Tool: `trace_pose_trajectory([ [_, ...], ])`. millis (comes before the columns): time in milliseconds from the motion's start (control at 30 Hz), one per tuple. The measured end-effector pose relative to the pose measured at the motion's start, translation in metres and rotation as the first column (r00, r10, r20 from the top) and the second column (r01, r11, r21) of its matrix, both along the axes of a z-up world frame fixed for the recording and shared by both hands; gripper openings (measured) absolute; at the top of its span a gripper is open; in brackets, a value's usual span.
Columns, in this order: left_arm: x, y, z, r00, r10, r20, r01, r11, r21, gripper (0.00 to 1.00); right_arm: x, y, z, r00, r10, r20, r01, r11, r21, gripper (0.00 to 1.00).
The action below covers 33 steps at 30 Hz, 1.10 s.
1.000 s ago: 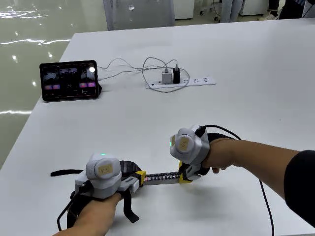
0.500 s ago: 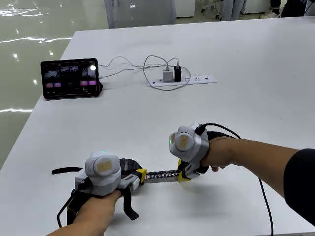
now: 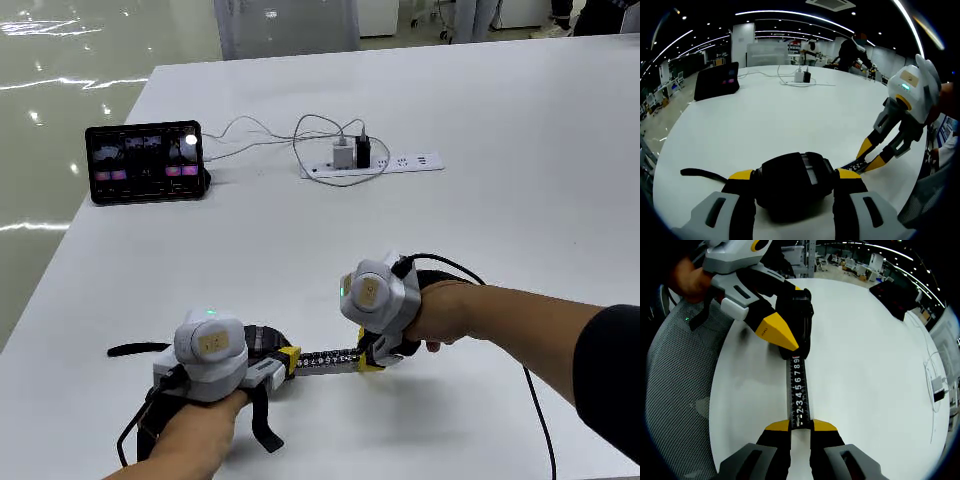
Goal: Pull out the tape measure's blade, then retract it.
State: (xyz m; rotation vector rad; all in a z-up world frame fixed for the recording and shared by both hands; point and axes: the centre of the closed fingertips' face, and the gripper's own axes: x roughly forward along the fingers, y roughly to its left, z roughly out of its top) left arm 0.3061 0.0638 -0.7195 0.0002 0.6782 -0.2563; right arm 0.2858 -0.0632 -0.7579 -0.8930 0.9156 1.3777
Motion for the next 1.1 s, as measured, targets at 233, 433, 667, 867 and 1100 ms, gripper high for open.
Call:
trace_pose_trajectory([
  [233,0.001,0.001,0.000,1.000,0.001,-0.003,-0.001,1.000,-0.008,0.58,0.000,0.003,0.000,1.000,-0.003,-0.003,0.003,1.000,0.007,0.10],
  [433,0.001,0.001,0.000,1.000,0.003,-0.003,-0.003,1.000,-0.016,0.58,0.000,0.006,0.000,1.000,-0.004,-0.001,0.004,1.000,0.007,0.10],
  [667,0.002,0.002,0.000,1.000,0.003,-0.005,-0.003,1.000,-0.024,0.58,0.000,0.009,0.000,1.000,-0.008,-0.001,0.008,1.000,0.019,0.10],
  [867,0.001,0.002,0.000,1.000,0.000,-0.005,0.000,0.999,-0.035,0.58,0.000,0.013,-0.001,1.000,-0.007,0.000,0.007,1.000,0.025,0.10],
  [1100,0.001,0.002,0.000,1.000,-0.001,-0.006,0.001,0.999,-0.037,0.58,0.000,0.019,0.000,1.000,-0.020,-0.003,0.020,0.999,0.041,0.10],
])
